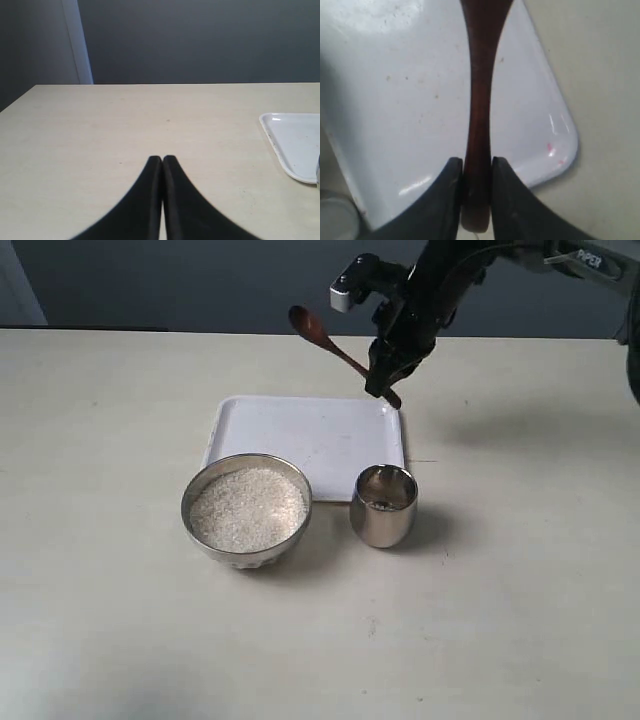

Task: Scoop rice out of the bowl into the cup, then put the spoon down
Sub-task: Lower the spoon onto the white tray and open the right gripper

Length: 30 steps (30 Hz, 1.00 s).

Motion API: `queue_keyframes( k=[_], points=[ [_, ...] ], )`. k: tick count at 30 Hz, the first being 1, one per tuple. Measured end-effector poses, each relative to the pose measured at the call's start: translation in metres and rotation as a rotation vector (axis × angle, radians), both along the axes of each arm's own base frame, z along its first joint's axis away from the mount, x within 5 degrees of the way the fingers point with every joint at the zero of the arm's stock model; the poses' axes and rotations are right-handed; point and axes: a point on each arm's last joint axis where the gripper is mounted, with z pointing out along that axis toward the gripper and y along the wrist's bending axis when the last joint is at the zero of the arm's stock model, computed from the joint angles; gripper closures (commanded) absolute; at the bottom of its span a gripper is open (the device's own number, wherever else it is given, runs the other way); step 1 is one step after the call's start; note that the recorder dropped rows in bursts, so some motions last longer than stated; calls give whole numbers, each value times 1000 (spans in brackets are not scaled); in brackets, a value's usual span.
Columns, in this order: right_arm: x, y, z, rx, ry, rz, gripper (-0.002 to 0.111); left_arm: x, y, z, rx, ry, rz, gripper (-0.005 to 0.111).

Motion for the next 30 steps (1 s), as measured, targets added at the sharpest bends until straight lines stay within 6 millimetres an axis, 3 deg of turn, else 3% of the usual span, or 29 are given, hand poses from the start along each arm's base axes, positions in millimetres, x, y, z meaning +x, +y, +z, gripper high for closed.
queue_keyframes(
  k=[15,21,30],
  points=[
    [-12,39,-54,-57,93,98,108,0,0,0,0,0,0,106],
    [-17,45,-61,-127,69,141,82,0,0,0,0,0,0,106],
    [-18,46,-70,-156,76,139,81,0,0,0,0,0,0,106]
  ],
)
